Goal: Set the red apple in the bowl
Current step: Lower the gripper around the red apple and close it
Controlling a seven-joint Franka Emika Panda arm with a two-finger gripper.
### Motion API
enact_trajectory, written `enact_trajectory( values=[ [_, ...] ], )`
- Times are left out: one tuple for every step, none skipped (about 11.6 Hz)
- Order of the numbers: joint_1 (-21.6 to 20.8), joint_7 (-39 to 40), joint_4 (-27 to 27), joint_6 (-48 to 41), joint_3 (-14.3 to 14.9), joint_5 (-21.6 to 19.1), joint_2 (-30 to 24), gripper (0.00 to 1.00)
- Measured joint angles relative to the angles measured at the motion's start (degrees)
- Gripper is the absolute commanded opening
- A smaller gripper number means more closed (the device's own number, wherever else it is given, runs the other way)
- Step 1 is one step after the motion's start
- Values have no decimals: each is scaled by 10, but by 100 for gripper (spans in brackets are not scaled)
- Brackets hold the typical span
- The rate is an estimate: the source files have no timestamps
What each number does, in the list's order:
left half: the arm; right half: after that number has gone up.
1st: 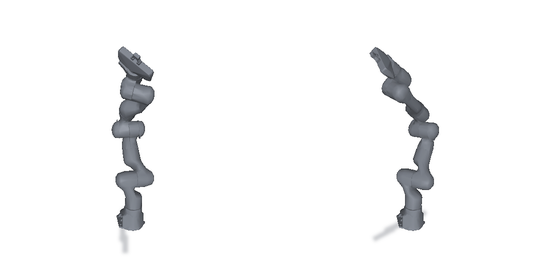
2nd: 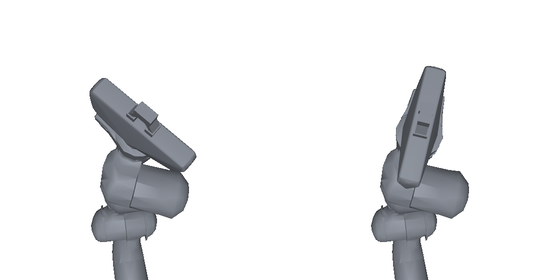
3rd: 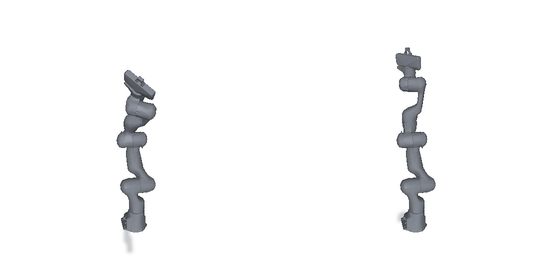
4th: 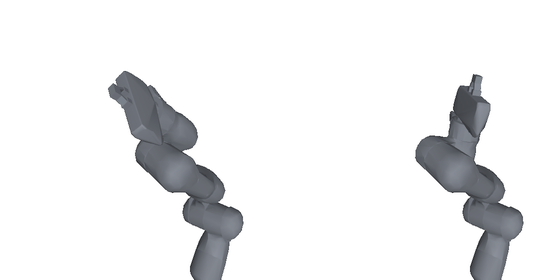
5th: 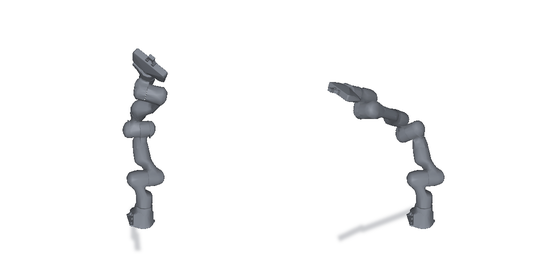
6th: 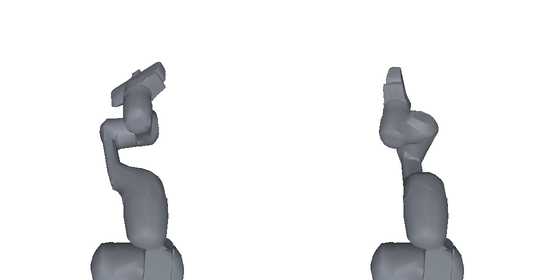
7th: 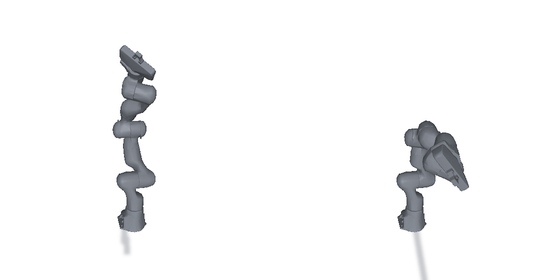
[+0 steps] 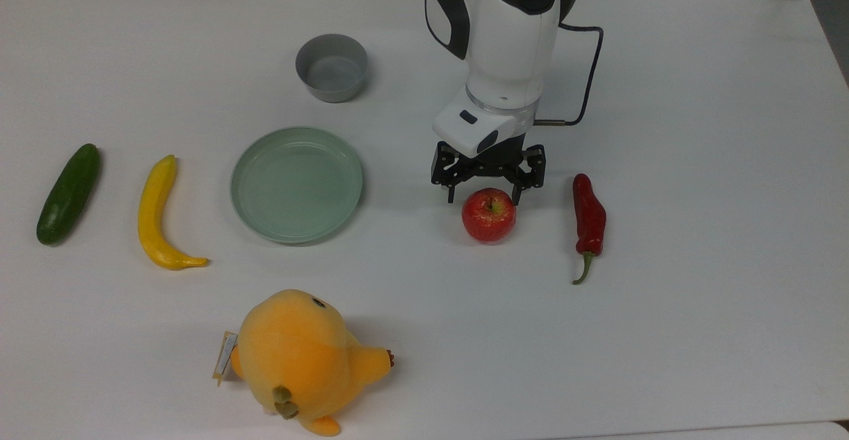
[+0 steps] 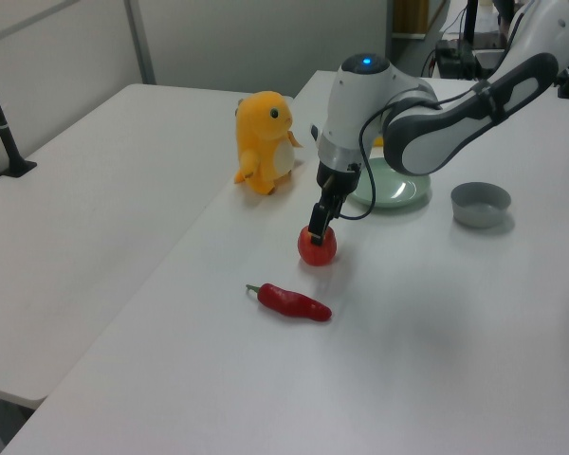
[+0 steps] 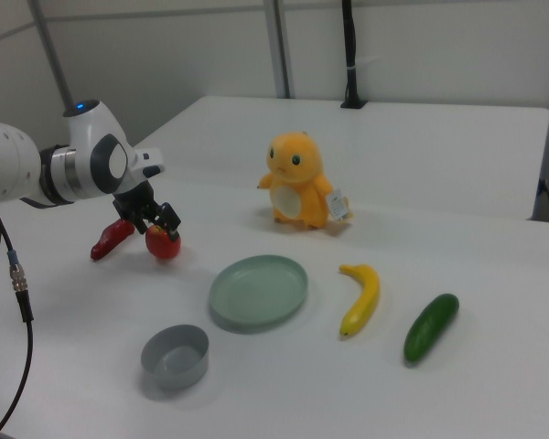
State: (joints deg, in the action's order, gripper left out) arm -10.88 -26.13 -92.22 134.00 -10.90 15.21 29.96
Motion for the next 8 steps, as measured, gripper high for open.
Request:
enact_trajectory(
  values=[
    [0,-1,0,8,0,1,4,100],
    [0,-3,1,20,0,1,7,100],
    [0,-4,1,26,0,1,9,100],
    [0,-4,1,28,0,6,11,100],
    [0,-8,1,34,0,14,13,100],
    [0,-11,1,42,0,21,15,96],
    [-1,-11,1,44,0,25,17,82],
    [-3,-11,1,44,-1,32,19,58]
  ],
)
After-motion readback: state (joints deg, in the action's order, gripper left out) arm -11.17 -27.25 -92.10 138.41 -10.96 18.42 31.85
